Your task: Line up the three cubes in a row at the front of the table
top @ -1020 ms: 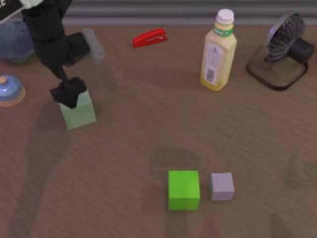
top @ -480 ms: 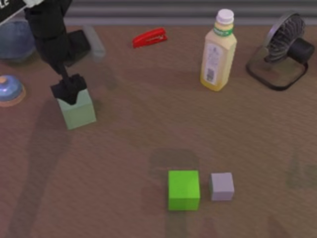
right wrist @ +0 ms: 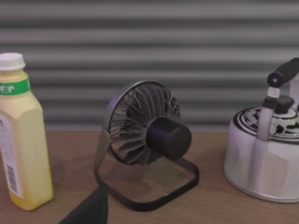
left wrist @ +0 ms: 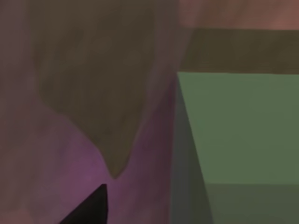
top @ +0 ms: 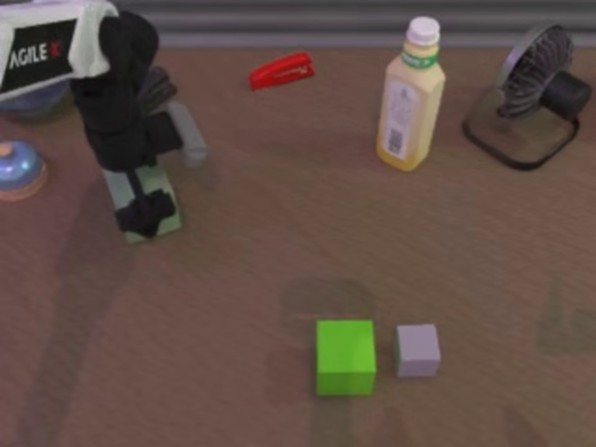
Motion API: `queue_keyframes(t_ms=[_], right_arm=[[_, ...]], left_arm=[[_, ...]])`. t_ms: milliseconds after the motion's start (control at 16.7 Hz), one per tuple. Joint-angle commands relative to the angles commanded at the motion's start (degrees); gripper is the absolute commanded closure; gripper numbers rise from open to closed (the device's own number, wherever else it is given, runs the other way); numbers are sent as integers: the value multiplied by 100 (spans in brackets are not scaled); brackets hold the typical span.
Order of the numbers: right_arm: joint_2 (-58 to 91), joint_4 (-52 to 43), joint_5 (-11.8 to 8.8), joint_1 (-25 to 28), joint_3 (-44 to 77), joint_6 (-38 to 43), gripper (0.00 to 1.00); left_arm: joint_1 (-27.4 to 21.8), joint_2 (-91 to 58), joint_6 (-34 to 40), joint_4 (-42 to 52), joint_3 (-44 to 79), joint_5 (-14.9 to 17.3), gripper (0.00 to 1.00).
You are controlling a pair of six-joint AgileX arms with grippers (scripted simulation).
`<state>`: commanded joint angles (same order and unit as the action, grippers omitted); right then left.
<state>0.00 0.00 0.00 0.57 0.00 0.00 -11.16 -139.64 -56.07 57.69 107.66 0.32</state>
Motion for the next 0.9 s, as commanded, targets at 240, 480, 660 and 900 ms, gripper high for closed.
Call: queue_keyframes(t_ms=[240, 480, 660, 900], right_arm=[[0, 0, 0, 0, 0, 0, 0], [0, 0, 0, 0, 0, 0, 0], [0, 0, 0, 0, 0, 0, 0], [0, 0, 0, 0, 0, 0, 0]], left_arm=[[2, -56, -5, -132, -108, 1, 0], [2, -56, -5, -132, -108, 1, 23], [2, -56, -5, -132, -108, 1, 45], [2, -56, -5, -132, -108, 1, 75]])
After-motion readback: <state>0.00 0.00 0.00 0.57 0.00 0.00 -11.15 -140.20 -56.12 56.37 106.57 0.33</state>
